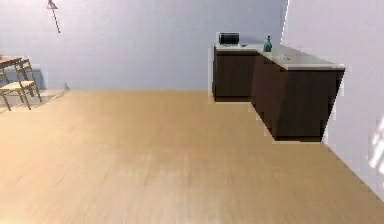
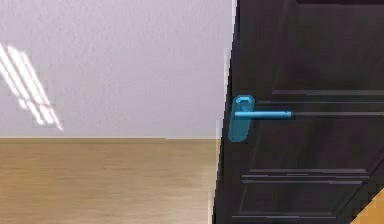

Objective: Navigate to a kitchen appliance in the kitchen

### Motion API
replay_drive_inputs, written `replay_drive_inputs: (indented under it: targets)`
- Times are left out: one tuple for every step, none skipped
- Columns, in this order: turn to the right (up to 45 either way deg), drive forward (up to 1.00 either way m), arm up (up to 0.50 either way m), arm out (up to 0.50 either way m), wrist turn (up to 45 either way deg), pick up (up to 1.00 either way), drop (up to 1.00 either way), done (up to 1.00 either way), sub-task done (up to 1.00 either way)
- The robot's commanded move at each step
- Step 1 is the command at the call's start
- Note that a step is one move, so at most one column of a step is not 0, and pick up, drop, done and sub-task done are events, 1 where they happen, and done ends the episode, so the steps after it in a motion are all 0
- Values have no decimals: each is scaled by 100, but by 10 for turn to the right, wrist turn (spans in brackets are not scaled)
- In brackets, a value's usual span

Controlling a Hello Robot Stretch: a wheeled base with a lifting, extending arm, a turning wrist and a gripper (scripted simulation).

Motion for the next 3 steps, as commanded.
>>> replay_drive_inputs:
  targets:
    - [30, 0, 0, 0, 0, 0, 0, 0, 0]
    - [0, 100, 0, 0, 0, 0, 0, 0, 0]
    - [0, 100, 0, 0, 0, 0, 0, 0, 0]
